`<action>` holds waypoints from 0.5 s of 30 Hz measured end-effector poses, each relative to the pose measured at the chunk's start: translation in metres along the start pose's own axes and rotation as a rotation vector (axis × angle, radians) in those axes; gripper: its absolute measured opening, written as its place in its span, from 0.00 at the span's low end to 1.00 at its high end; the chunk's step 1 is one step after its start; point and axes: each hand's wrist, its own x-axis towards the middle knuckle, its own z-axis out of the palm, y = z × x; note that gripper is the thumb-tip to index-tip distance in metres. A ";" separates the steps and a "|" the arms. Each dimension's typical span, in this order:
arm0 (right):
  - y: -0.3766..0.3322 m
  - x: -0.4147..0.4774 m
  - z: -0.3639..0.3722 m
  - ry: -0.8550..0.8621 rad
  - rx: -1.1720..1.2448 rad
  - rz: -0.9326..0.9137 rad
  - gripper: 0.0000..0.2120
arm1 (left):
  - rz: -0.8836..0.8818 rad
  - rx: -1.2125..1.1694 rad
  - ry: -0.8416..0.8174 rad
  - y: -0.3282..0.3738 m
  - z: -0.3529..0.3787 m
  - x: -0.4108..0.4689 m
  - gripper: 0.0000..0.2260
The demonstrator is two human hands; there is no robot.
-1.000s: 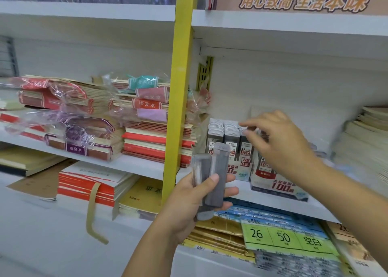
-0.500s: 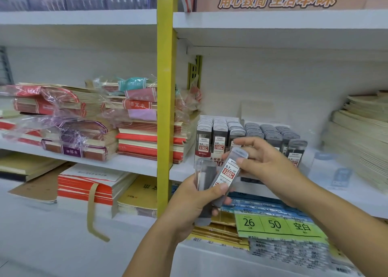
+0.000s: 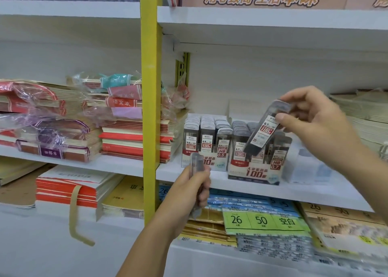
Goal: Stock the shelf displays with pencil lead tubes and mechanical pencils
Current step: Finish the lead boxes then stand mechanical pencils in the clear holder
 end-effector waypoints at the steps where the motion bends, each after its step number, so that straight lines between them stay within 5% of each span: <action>1: -0.001 0.001 -0.009 0.010 -0.044 -0.036 0.17 | -0.003 -0.058 -0.027 0.002 0.003 0.002 0.16; 3: 0.001 0.002 -0.023 0.018 -0.109 -0.073 0.19 | 0.005 -0.088 -0.064 0.002 0.011 0.007 0.20; 7: 0.014 -0.002 -0.033 0.012 -0.235 -0.106 0.18 | 0.027 0.026 -0.064 -0.004 0.023 0.012 0.05; 15: 0.032 -0.003 -0.011 -0.077 -0.277 -0.106 0.16 | 0.052 0.088 0.005 -0.011 0.030 0.016 0.04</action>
